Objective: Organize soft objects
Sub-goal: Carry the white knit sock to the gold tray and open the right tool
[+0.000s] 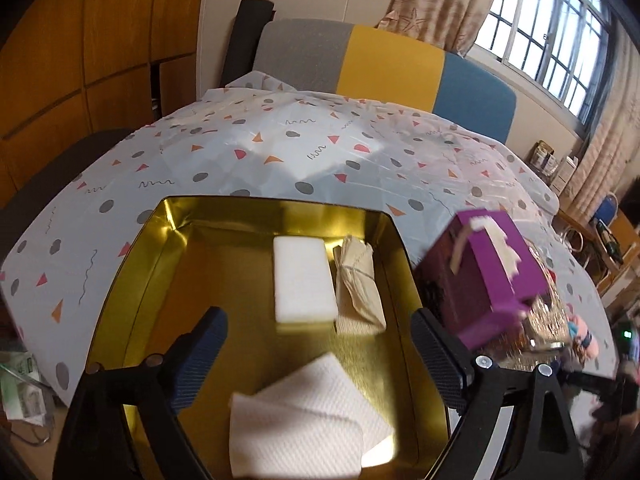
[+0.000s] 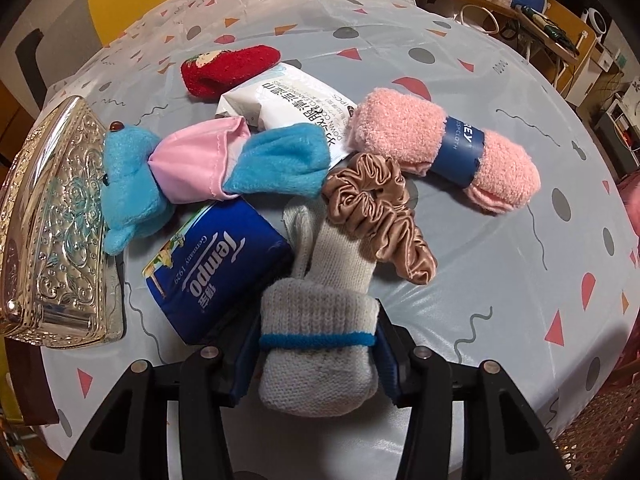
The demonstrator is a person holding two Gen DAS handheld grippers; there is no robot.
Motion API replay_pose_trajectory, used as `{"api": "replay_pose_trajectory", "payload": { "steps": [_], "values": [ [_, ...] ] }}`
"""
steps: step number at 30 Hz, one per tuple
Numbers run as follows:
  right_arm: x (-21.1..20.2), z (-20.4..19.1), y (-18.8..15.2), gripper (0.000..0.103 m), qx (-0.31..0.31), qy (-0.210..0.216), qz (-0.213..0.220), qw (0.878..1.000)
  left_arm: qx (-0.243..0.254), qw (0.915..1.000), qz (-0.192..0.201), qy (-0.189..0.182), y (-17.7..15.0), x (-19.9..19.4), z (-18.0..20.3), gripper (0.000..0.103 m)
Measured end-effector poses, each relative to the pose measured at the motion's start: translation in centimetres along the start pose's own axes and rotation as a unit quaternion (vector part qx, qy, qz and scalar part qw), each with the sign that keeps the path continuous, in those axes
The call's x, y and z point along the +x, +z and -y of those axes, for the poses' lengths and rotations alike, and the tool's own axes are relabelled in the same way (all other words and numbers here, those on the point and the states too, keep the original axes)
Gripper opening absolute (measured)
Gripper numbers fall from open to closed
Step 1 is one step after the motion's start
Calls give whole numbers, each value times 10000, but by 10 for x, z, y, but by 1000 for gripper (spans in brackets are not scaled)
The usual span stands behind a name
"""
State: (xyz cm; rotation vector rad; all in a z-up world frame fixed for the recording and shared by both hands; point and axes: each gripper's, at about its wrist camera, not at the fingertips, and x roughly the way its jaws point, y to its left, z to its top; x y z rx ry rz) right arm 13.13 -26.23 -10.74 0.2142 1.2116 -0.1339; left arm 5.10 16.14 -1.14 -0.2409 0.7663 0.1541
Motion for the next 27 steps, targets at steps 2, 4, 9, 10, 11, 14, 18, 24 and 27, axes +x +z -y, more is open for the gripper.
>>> {"api": "replay_pose_trajectory", "payload": {
  "steps": [2, 4, 9, 10, 11, 14, 18, 24, 27],
  "values": [
    [-3, 1, -1, 48, 22, 101, 25, 9999, 80, 9999, 55, 26, -7, -8, 3, 95],
    [-8, 2, -5, 45, 107, 357, 32, 9993, 198, 9997, 113, 77, -13, -14, 5, 97],
    [-24, 4, -21, 42, 301, 803, 65, 9963, 361, 9992, 174, 80, -21, -23, 9, 102],
    [-27, 6, -24, 42, 347, 880, 74, 9955, 372, 9991, 170, 85, -23, -23, 10, 102],
    [-31, 7, -26, 42, 412, 976, 97, 9943, 390, 9991, 159, 92, -23, -23, 11, 102],
    [-49, 16, -30, 41, 641, 1298, 262, 9891, 376, 9992, 147, 40, -24, -24, 11, 102],
    [-76, 23, -25, 41, 835, 1682, 533, 9808, 357, 9993, 120, 24, -26, -24, 10, 102],
    [-116, 6, -2, 41, 537, 1882, 1057, 9749, 324, 9994, 69, -9, -29, -24, 7, 102],
    [-129, -8, 7, 41, 356, 2007, 1207, 9715, 323, 9994, 84, -2, -29, -25, 6, 102]
  ]
}}
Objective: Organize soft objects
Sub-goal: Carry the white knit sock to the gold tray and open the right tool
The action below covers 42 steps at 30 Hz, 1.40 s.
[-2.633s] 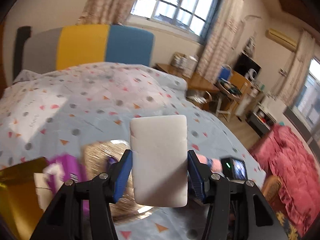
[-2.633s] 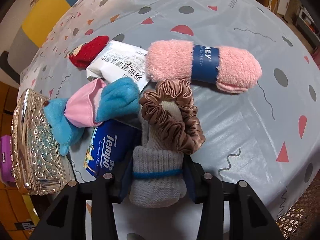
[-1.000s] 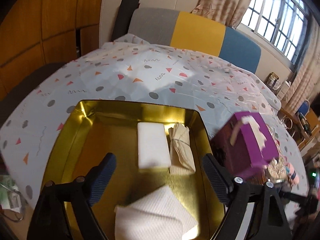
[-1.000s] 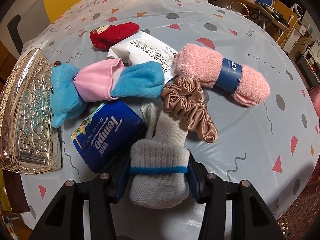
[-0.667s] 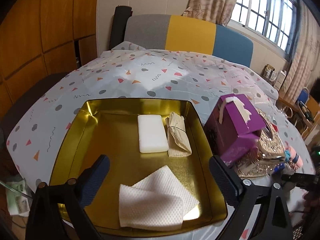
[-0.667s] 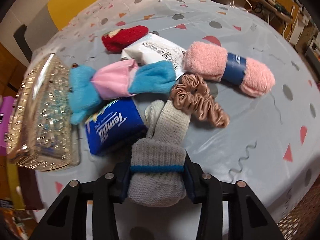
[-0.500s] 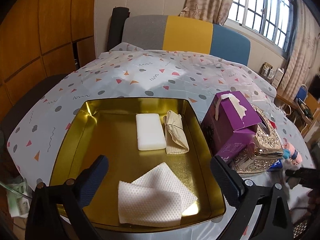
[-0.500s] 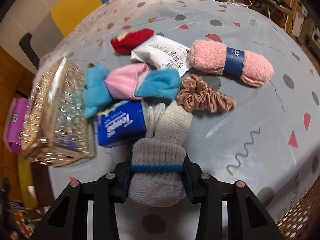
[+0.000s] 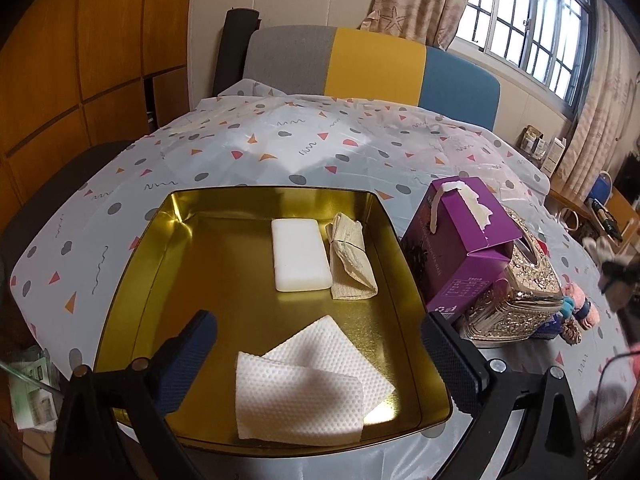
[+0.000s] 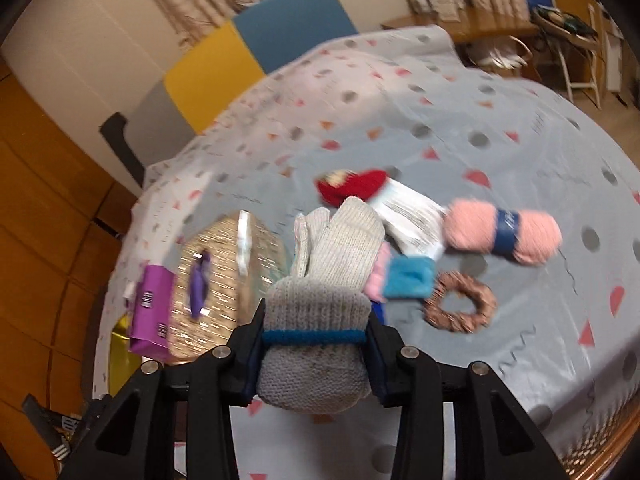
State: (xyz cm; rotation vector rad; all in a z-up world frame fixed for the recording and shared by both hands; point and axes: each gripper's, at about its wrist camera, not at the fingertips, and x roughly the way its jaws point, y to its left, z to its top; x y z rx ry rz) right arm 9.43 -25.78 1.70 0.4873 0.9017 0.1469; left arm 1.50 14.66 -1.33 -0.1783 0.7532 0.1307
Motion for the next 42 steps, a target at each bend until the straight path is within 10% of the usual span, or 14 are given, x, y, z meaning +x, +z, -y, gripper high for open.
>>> {"api": "replay_pose_trajectory", "payload": {
  "steps": [13, 23, 32, 42],
  "values": [
    [21, -120, 28, 41, -1136, 887, 141, 9895, -88, 9999, 17, 84, -4, -5, -14, 102],
    [45, -234, -18, 41, -2496, 1729, -291, 9524, -666, 9970, 43, 381, -1, -7, -59, 102],
    [102, -279, -120, 41, -3804, 1274, -1147, 9088, -1290, 9878, 212, 843, 2, -15, -113, 102],
    [156, -263, -158, 47, -4001, 528, -1526, 9021, -1009, 9912, 169, 836, -2, -12, -105, 102]
  ]
}}
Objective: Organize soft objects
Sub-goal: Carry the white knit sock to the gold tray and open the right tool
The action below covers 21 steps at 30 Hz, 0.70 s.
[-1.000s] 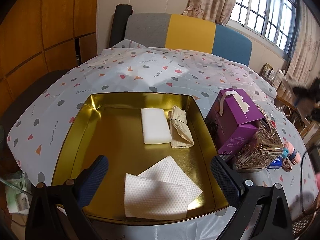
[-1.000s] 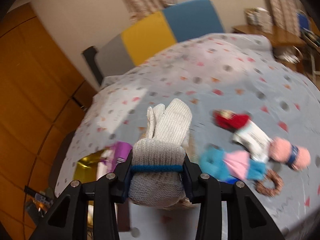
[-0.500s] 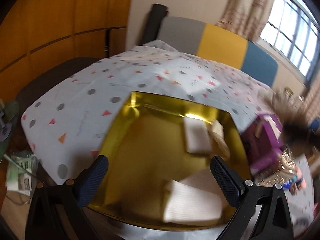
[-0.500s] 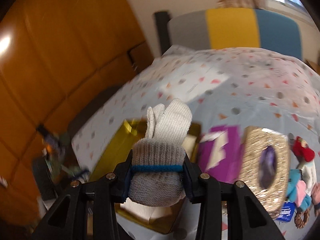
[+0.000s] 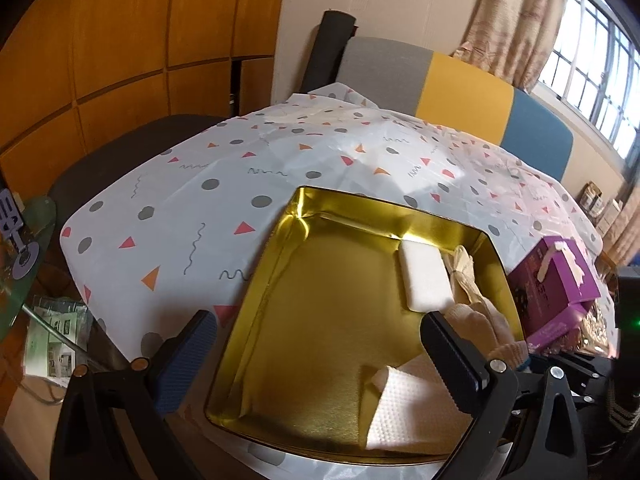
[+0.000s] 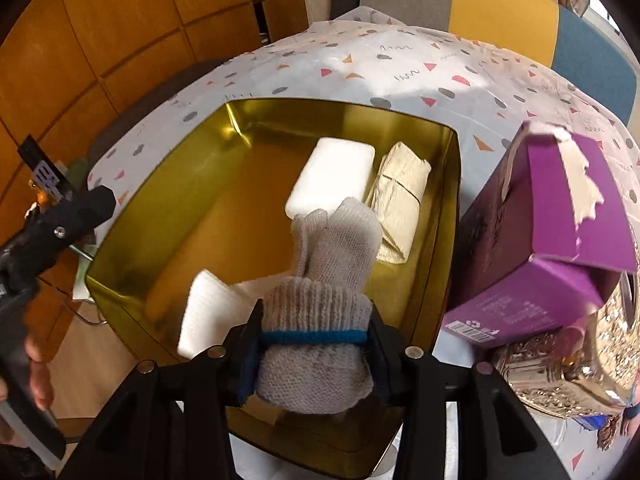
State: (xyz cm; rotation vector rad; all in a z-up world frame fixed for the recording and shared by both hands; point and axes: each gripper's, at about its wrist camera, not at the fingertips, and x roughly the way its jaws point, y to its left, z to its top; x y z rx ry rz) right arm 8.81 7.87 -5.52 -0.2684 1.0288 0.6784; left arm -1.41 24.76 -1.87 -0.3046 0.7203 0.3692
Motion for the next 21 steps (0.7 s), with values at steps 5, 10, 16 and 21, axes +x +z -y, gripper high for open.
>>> {"api": "replay_pose_trajectory", "payload": {
  "steps": [5, 10, 16, 21],
  "values": [
    [-9, 1, -7, 66, 37, 106, 168, 9998, 150, 9999, 18, -68, 0, -3, 10, 103],
    [-29, 1, -13, 68, 101, 131, 478, 9987, 278, 9995, 113, -107, 1, -11, 17, 103],
    [-60, 3, -26, 68, 1, -112, 910, 9958, 500, 9982, 235, -248, 2, -24, 31, 103],
    [-80, 13, -36, 68, 44, -316, 1154, 9928, 680, 9968, 253, -346, -1, -28, 43, 103]
  ]
}}
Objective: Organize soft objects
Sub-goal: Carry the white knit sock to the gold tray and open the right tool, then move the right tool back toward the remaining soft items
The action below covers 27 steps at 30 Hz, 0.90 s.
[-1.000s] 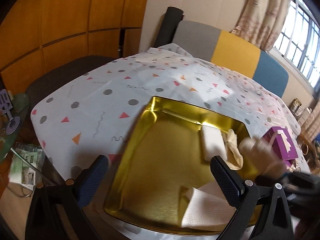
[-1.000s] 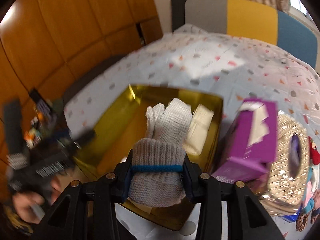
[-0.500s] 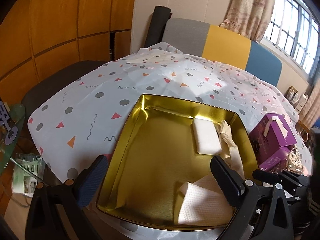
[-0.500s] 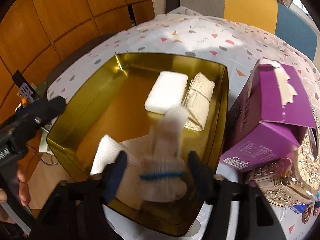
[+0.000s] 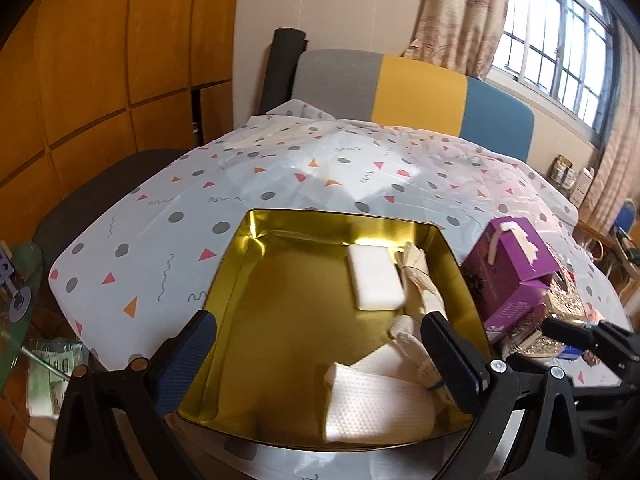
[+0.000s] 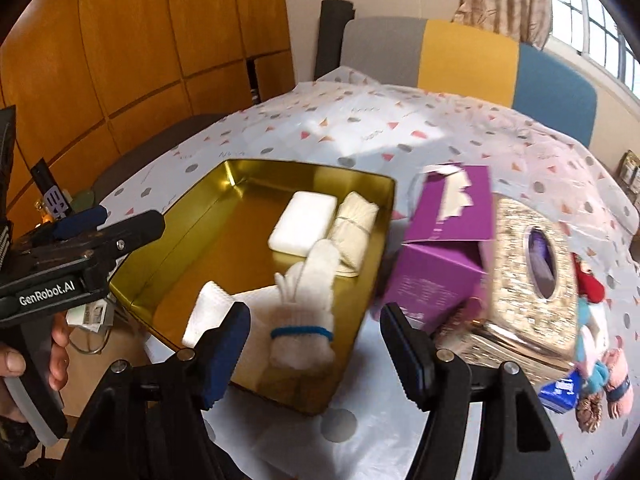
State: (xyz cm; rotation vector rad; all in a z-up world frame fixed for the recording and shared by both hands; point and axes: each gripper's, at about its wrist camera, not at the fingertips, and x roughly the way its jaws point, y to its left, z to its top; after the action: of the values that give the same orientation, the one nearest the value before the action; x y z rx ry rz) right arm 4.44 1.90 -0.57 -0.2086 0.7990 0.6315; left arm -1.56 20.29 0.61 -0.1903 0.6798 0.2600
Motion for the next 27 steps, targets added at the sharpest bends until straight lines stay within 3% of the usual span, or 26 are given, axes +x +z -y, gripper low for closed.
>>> {"api": "replay_pose_trajectory", "payload": {
  "steps": [8, 17, 22, 27],
  "values": [
    [-23, 27, -7, 68, 285, -246, 255, 9990, 317, 9994, -1, -168, -3, -4, 21, 103],
    [-53, 88, -22, 68, 976, -700, 518, 9914, 779, 9957, 53, -493, -5, -10, 52, 103],
    [-77, 140, -42, 68, 1584, -1095, 640, 9792, 1106, 9902, 171, -835, -7, -17, 74, 103],
    [-110, 201, -72, 68, 2403, -1722, 735, 9525, 1295, 9822, 134, -1356, -4, -23, 97, 103]
  ]
}}
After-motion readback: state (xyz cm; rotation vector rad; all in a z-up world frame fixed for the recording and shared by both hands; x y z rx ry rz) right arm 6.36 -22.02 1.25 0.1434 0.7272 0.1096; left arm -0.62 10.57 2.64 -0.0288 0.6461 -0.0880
